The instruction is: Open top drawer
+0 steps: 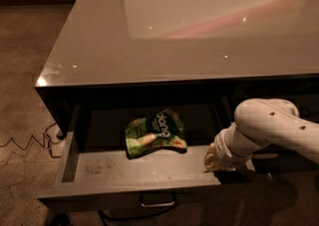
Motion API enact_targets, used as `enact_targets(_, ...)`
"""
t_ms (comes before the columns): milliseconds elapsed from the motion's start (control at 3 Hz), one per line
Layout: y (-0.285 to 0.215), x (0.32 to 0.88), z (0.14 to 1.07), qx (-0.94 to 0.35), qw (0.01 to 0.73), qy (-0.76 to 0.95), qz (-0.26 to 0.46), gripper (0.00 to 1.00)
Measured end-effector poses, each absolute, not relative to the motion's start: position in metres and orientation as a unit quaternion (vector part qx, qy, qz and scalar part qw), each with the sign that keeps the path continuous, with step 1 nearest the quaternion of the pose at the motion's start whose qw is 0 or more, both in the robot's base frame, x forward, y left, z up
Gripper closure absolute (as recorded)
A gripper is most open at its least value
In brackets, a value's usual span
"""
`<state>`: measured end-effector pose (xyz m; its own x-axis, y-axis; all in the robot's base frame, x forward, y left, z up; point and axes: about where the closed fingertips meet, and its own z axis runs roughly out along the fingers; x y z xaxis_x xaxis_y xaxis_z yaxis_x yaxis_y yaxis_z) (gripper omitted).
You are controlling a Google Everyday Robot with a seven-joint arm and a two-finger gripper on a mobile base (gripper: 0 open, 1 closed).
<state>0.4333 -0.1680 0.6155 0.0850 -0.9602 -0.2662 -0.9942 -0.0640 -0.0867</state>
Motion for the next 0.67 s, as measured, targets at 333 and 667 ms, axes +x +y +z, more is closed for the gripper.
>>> enact_targets(333, -0.168, 0.435, 0.616, -0.726, 0.124, 0.673, 0.069, 1.00)
enact_targets(667, -0.174, 0.416, 0.611, -0.719, 0.122, 0.681, 0.069, 1.00)
